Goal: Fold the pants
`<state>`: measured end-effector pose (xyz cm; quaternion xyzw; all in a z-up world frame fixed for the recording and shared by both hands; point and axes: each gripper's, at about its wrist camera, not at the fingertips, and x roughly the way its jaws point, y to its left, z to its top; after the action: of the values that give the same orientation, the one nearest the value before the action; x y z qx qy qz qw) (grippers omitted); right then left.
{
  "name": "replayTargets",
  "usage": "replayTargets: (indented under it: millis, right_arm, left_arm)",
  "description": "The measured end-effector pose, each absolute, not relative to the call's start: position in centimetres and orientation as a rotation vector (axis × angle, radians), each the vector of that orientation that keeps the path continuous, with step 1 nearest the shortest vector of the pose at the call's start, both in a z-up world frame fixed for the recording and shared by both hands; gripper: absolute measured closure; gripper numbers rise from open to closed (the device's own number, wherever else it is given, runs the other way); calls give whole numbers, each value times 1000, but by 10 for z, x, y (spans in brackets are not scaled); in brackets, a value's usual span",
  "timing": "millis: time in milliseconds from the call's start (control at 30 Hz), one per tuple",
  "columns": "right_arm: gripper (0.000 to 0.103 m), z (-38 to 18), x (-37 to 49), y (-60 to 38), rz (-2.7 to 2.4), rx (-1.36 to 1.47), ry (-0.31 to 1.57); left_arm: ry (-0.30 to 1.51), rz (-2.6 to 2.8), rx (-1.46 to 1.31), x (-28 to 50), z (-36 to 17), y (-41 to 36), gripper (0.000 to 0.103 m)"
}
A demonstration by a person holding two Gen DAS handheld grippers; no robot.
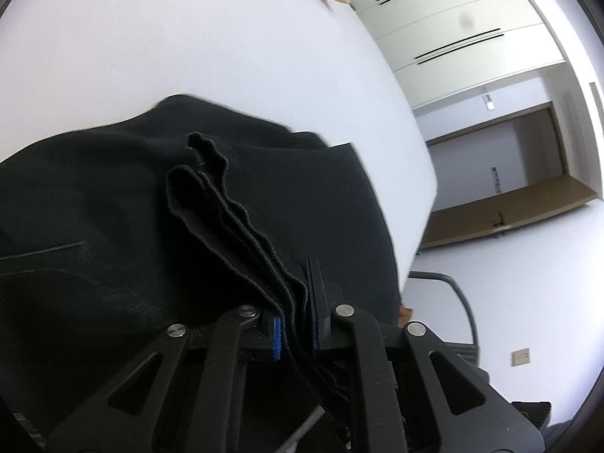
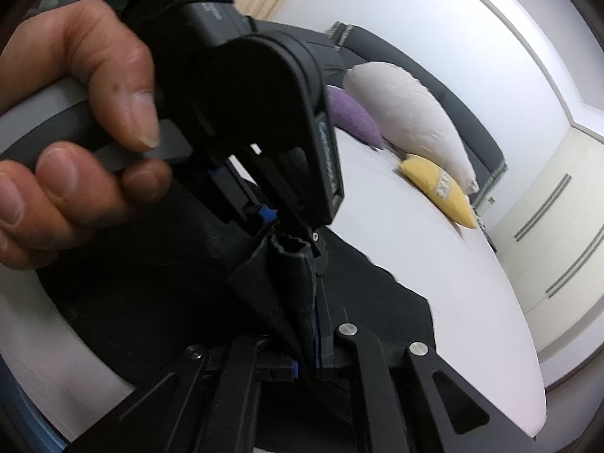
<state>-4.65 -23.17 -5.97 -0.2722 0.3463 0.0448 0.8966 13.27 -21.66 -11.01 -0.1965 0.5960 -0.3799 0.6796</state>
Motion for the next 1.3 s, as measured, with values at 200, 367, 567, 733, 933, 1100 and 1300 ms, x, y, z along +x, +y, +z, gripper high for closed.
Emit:
replayTargets:
  millis: [200, 367, 567, 733, 933, 1100, 1300]
  right_arm:
    - [96, -83, -44, -219, 166, -558, 786]
    - [90, -104, -41, -218, 199, -510, 890]
    - [52, -82, -42, -255, 307, -242, 964]
    - [48, -45, -40, -311, 456, 104, 971]
    - [48, -33, 12, -428, 478, 510, 953]
    - [47, -65, 63, -458, 489, 696, 999]
    - [59, -138, 80, -470, 449, 781, 1179]
  left_arm:
    - [1361, -765, -379, 122, -132, -197, 92]
    - [1367, -717, -378, 117, -142, -186, 92]
    - [1315, -597, -331, 112, -121, -171, 91]
    - [1210, -532, -258, 110, -91, -173, 91]
    - [1170, -692, -149, 91, -76, -220, 91]
    - [1224, -689, -102, 68, -116, -223, 91]
    - [1231, -693, -126, 70, -116, -212, 91]
